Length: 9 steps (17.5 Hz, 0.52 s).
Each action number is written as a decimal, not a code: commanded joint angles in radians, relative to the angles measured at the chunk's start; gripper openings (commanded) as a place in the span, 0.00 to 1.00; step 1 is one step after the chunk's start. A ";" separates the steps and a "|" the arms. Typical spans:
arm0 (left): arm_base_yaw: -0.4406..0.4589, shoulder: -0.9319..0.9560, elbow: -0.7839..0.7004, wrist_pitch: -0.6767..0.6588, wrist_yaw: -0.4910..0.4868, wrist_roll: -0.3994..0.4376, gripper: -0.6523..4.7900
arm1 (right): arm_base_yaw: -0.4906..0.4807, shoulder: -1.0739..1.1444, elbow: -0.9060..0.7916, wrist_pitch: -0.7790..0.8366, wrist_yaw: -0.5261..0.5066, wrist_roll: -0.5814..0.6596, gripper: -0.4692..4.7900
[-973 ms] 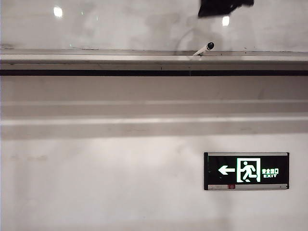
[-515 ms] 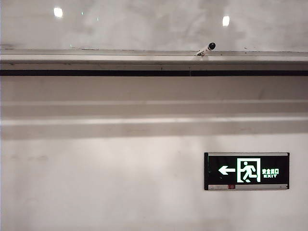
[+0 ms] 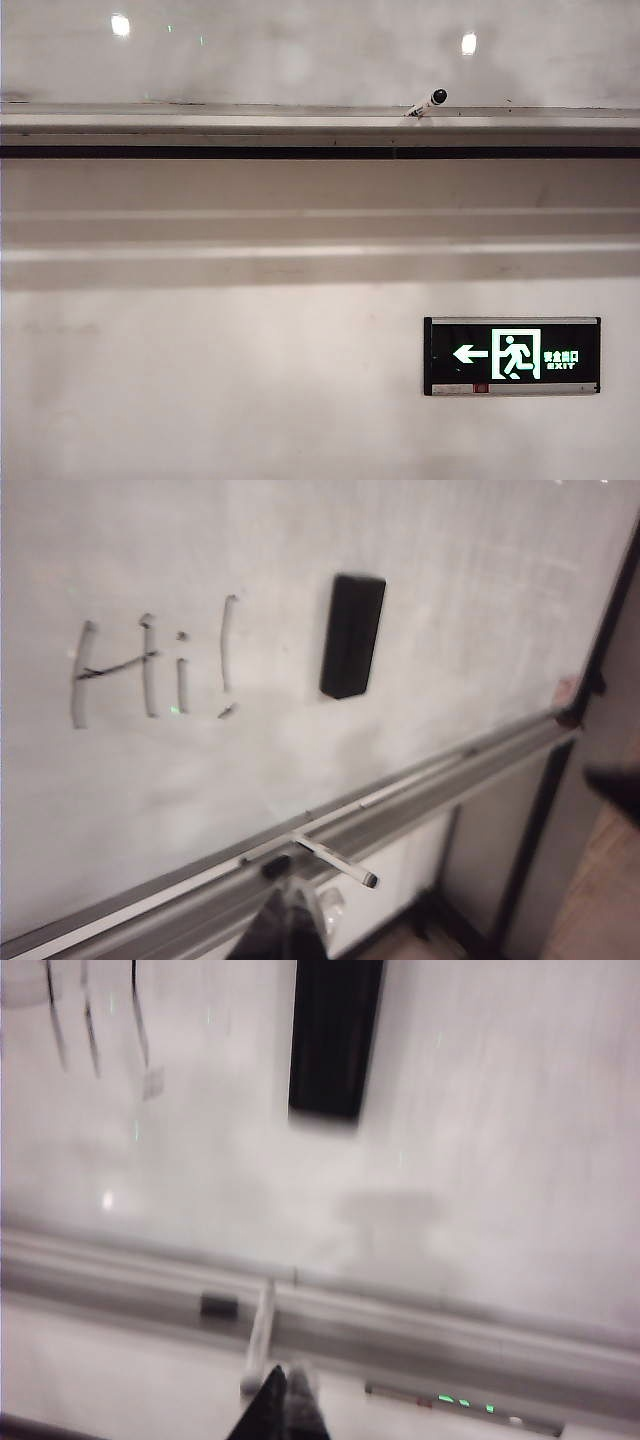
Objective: Take a marker from the whiteboard tray, write "Hi!" on the whiteboard, and then put the marker back vertically into the whiteboard tray.
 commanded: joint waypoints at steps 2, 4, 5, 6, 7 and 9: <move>-0.001 -0.141 -0.140 0.002 -0.076 0.056 0.11 | 0.000 -0.193 -0.292 0.185 -0.009 -0.002 0.09; -0.001 -0.253 -0.293 0.039 -0.076 0.065 0.11 | 0.000 -0.288 -0.435 0.217 -0.028 0.011 0.09; -0.001 -0.298 -0.356 0.060 -0.076 0.063 0.11 | 0.000 -0.328 -0.493 0.216 -0.025 0.013 0.09; -0.001 -0.352 -0.431 0.093 -0.079 0.063 0.11 | 0.000 -0.356 -0.539 0.218 -0.018 0.013 0.09; -0.001 -0.418 -0.517 0.136 -0.096 0.055 0.11 | 0.000 -0.393 -0.606 0.223 -0.014 0.013 0.09; -0.001 -0.538 -0.660 0.181 -0.143 0.059 0.11 | 0.000 -0.447 -0.697 0.233 0.001 0.013 0.09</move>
